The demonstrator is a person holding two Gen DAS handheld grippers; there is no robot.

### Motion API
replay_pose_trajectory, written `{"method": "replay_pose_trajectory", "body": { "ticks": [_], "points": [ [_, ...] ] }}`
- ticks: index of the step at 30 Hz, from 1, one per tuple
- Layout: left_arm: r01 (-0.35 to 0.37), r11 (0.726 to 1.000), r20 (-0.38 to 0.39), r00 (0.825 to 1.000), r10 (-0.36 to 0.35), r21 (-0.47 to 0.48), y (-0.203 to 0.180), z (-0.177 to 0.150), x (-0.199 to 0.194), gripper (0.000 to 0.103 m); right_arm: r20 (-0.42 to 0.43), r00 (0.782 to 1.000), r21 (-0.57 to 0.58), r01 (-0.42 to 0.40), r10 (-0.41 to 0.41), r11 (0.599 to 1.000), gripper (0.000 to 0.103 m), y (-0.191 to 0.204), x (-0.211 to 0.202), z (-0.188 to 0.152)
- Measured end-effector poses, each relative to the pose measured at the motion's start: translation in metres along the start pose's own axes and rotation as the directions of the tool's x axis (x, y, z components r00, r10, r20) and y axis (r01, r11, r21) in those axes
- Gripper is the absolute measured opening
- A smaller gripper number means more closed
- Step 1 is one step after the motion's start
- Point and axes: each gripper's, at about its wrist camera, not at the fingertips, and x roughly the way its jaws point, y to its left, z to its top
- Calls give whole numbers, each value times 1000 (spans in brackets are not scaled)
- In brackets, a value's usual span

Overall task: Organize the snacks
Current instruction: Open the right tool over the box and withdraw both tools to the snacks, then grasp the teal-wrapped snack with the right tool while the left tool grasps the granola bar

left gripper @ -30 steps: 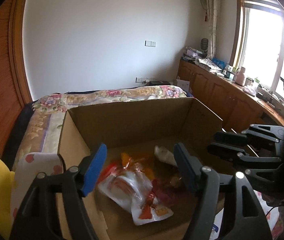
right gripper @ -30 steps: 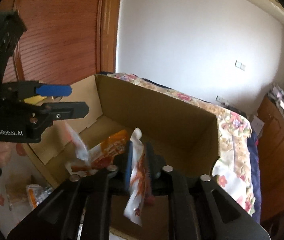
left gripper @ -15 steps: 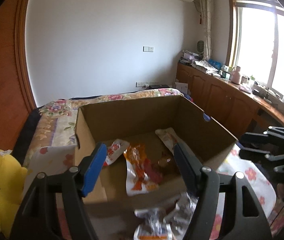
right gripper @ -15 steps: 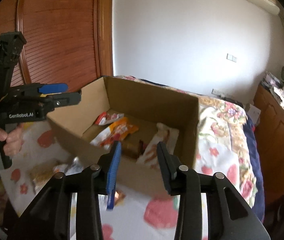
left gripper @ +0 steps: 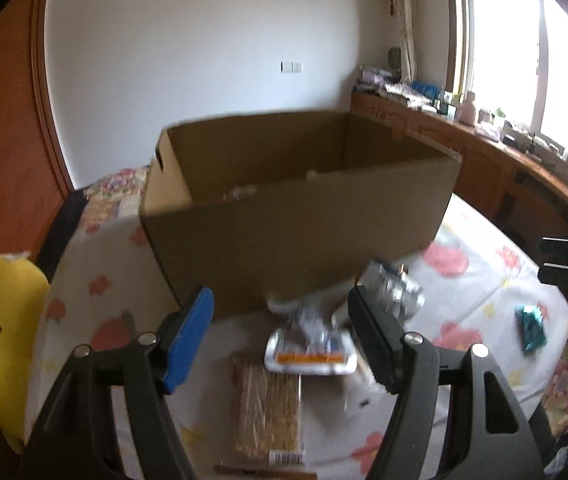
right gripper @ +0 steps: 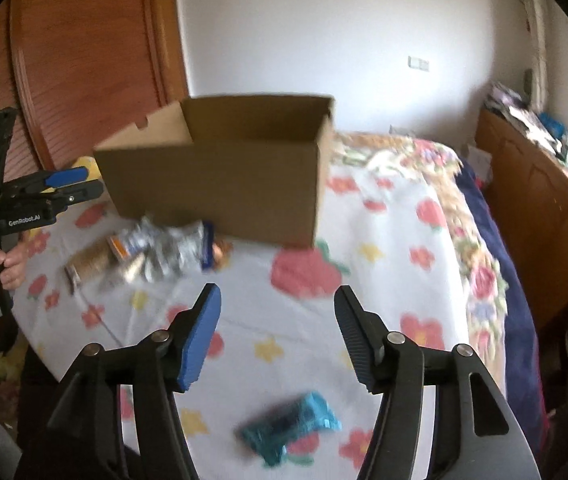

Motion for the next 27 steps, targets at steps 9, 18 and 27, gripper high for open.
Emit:
{"method": "replay_pose_trajectory", "body": {
  "ticks": [9,18,27],
  "points": [
    [-7,1000,-80,997,5,-24,5,-38,12,70,-92,996,51,18,-13,999,62,-7,9,-59],
    [-21,999,-115,993,18,-31,9,-48,18,70,-107,994,80,46,-37,996,65,-10,10,-81],
    [-41,999,-152,987,42,9,7,-49,27,70,-109,994,80,28,-19,996,65,-2,16,-76]
  ]
}}
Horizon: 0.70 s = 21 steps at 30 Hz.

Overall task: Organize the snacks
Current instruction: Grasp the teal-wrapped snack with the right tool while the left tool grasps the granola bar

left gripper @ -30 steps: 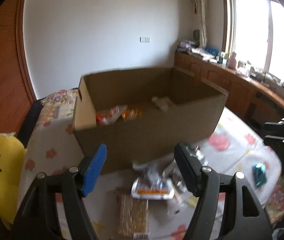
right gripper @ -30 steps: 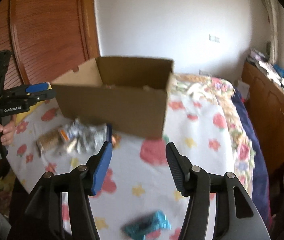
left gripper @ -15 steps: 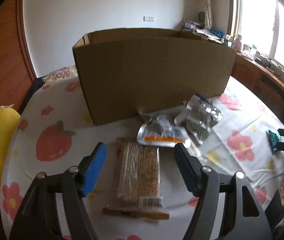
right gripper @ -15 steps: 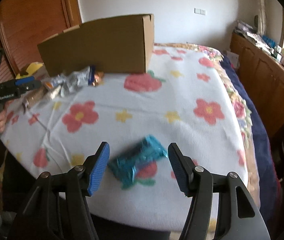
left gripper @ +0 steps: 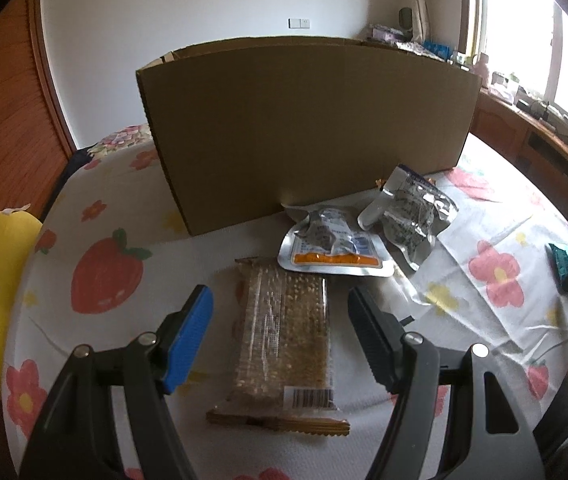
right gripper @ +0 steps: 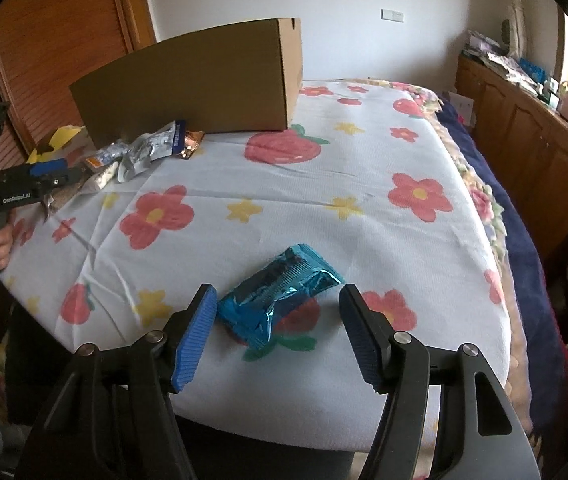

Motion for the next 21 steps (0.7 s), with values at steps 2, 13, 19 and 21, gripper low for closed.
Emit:
{"method": "replay_pose_trajectory", "body": {
  "ticks": [2,13,19,21],
  "points": [
    [-9,1000,-16,1000,9,8,-2,1,3,70,-3,1000,-8,4,-4,1000,65,3,2,2],
    [-18,1000,-74,997,18,0,2,1,16,77,-7,999,-76,43,-43,996,65,24,19,13],
    [-2,1000,-84,996,-1,-31,8,1,19,79,25,999,-53,50,-48,997,66,23,19,10],
    [-13,1000,-81,997,11,-21,6,1,18,79,33,998,-51,51,-49,997,66,24,19,8]
  ]
}}
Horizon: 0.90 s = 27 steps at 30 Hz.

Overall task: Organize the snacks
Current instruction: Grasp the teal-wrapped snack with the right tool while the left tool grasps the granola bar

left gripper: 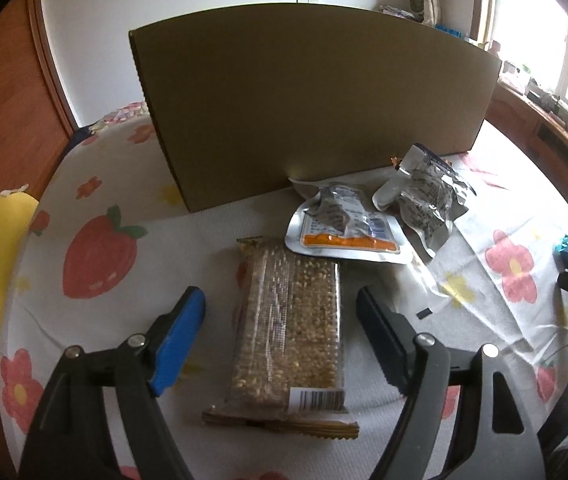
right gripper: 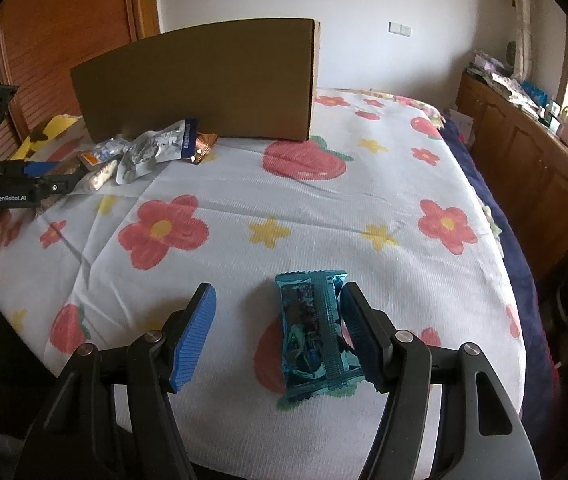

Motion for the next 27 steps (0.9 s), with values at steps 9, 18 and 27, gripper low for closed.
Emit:
{"method": "replay_pose_trajectory", "body": {
  "ticks": [9,18,27],
  "points": [
    [11,1000,-6,1000,-11,-25,2,-3,0,80,4,1000,27,17,-17,1000,66,0,-2,-2],
    [23,1000,-15,1000,-23,-14,4,-2,0,81,-3,999,34,34,-34,999,57,2,-5,-3],
    [60,998,-5,998,-60,2,1,-3,-6,59,-16,1000,20,3,-3,1000,26,-2,-9,-2]
  ]
}}
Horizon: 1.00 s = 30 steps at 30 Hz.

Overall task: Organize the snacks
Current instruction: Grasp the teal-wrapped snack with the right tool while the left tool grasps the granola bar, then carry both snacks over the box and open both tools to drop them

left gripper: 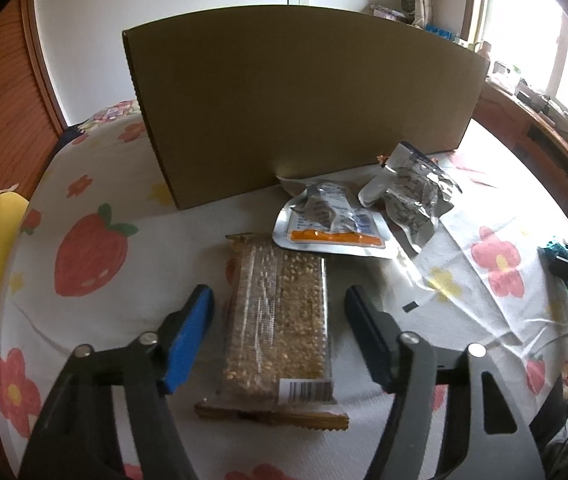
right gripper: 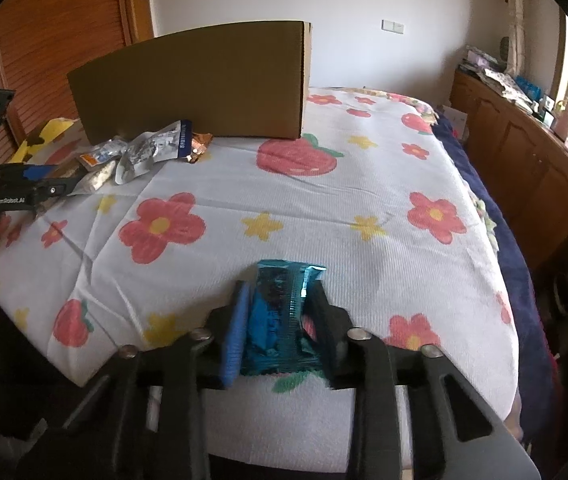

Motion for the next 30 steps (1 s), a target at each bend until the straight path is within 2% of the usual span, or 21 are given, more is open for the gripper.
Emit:
{"method": "replay_pose_trajectory", "body": {
  "ticks": [3,5,19,30],
  "points": [
    [5,1000,13,1000,-5,-14,2,-2,-4,46,-2,1000,2,-8,8,1000,22,-2,0,0],
    [7,1000,20,1000,-6,-17,2,-3,-7,44,-2,1000,-3,-11,11,1000,21,-3,0,1],
    [-23,1000,63,998,24,-15,-4,-25,-39,42,20,999,-16,-36,36,999,21,-3,-2,8],
    [-15,1000,157,987,18,-22,-13,-14,-75,42,52,996,-17,-69,70,997,21,-2,-9,20]
  ]
}}
